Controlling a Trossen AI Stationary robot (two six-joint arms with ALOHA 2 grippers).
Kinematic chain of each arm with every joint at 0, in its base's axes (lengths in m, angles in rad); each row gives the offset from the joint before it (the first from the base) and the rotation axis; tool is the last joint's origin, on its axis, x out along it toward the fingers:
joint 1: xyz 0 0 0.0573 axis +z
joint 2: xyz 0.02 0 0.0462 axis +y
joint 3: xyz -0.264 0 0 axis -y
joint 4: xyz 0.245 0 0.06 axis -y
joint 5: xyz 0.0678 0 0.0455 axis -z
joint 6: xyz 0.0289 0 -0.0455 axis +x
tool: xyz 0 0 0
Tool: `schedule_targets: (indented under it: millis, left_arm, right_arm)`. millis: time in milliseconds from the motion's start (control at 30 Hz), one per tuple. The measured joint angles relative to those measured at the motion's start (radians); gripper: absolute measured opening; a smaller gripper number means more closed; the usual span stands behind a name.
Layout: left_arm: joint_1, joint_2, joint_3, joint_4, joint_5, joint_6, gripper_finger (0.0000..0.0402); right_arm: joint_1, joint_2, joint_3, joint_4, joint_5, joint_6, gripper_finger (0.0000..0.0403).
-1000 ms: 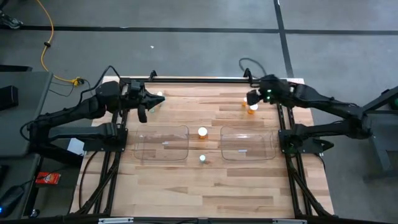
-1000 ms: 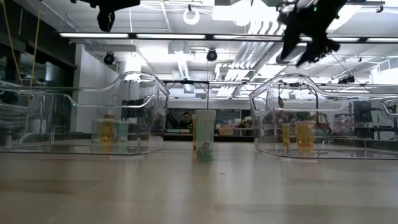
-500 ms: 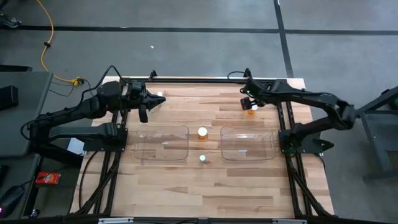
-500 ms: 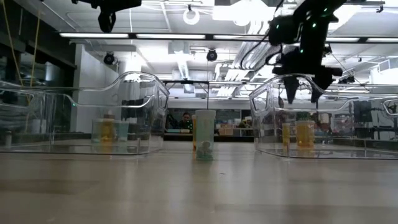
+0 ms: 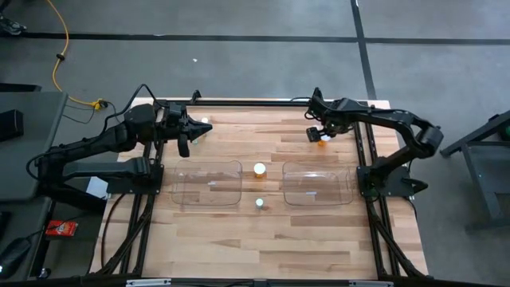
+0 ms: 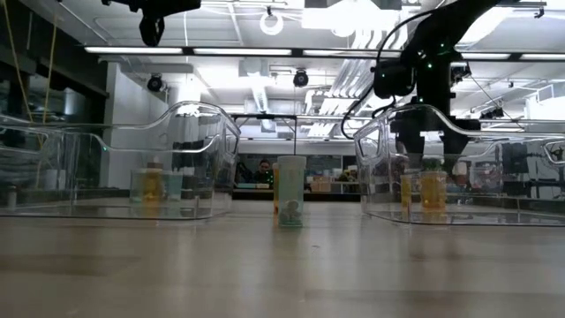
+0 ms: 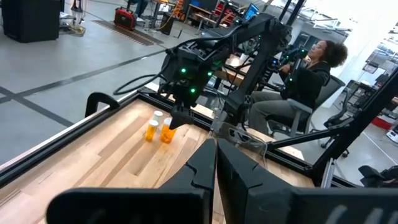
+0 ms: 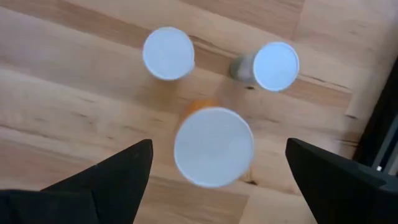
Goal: Pick and place medicine bottles into bin by pill shape (circle, oval)
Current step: Put the top right orange capsule bottle into the right transparent bin
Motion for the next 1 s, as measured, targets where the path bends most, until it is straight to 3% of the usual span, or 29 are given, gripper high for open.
schedule_targets:
  millis: [333,733,1000]
  left_arm:
    - [0.0,0.0,0.0,0.002,0.0,0.0,0.0003]
    - [0.0,0.0,0.0,0.002,0.0,0.002,0.0003]
    - [0.0,0.0,0.0,0.002,0.0,0.002,0.0003]
  right_arm:
    - [-0.049,0.078,0.0,0.038,-0.066,-0.01,0.0309]
    - [-0.048,0.075,0.0,0.038,-0.066,-0.009,0.0302]
    - [-0.048,0.057,0.0,0.023,-0.067,-0.01,0.0243]
